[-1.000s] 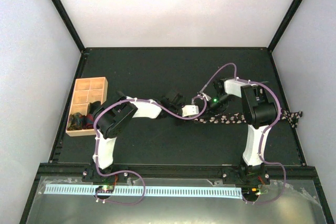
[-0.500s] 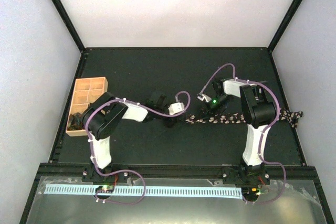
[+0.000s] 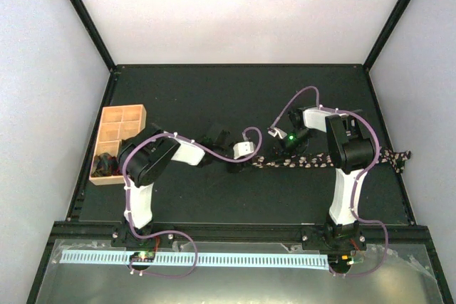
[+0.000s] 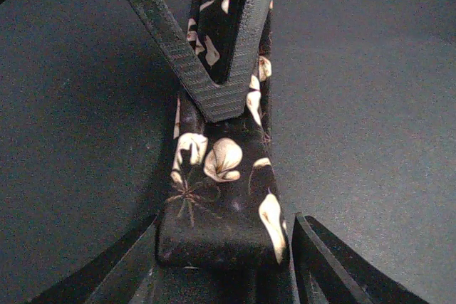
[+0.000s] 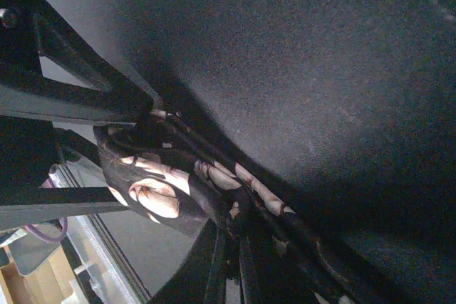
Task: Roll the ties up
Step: Roll the tie at the center of the board.
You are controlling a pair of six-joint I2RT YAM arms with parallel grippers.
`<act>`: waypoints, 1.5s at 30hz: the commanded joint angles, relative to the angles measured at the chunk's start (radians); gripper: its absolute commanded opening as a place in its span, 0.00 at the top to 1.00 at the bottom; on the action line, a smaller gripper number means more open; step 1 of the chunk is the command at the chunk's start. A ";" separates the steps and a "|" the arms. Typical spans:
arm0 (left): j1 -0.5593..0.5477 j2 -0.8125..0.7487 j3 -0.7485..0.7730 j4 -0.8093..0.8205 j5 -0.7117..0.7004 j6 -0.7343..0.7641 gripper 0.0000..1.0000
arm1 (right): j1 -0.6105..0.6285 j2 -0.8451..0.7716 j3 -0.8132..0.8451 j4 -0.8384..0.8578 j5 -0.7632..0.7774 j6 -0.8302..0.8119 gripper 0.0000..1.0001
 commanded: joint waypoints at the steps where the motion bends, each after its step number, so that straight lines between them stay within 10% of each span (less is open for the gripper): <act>1: -0.005 0.005 0.016 0.016 0.036 0.062 0.53 | 0.003 0.053 -0.015 0.042 0.086 -0.008 0.98; 28: -0.076 0.118 0.155 -0.003 -0.061 -0.060 0.62 | 0.021 0.016 -0.049 0.037 0.017 -0.027 0.97; 45: -0.076 0.088 0.150 -0.233 -0.189 0.027 0.66 | -0.034 -0.100 -0.012 -0.067 -0.083 -0.051 0.71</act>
